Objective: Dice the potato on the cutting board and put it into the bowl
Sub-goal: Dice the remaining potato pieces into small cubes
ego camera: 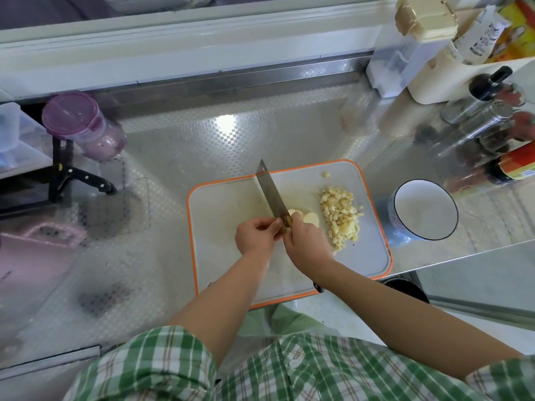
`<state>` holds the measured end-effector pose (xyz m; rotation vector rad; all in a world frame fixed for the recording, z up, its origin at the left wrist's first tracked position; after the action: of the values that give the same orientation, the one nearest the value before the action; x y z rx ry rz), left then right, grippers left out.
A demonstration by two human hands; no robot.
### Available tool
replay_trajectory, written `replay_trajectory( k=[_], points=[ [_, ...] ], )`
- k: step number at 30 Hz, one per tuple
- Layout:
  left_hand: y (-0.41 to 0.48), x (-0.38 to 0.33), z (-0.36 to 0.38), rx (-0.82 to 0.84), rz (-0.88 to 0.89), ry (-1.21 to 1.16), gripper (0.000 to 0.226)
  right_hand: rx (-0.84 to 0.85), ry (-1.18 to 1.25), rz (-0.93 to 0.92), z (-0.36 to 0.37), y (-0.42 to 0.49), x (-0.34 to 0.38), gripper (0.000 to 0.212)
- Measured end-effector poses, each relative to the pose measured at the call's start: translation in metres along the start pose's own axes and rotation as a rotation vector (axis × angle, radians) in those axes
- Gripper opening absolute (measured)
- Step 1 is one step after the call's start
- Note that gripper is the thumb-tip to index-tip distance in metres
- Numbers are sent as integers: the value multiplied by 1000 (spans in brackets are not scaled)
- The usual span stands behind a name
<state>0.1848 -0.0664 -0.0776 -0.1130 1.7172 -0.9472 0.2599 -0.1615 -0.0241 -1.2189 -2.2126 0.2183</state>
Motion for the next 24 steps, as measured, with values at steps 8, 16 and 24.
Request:
replay_trajectory(
  k=[8,16,24],
  points=[
    [0,1,1,34,-29,-24,6,4,11,-1,5,4,-8,12],
    [-2,-19,2,93,194,203,11,-13,119,-27,-15,0,-14,11],
    [-8,-36,10,149,455,647,17,17,136,-4,-6,-5,-16,13]
  ],
)
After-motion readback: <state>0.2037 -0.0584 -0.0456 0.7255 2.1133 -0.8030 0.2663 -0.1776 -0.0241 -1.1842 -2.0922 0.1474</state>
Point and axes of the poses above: each hand's wrist, its own y-axis towards the middle knuckle, its own z-axis out of the palm, x = y × z, the point moved 8 cm from there along y, towards the middle knuckle, and after that the axes turned 1 degree about z, right-handed, at the moved point
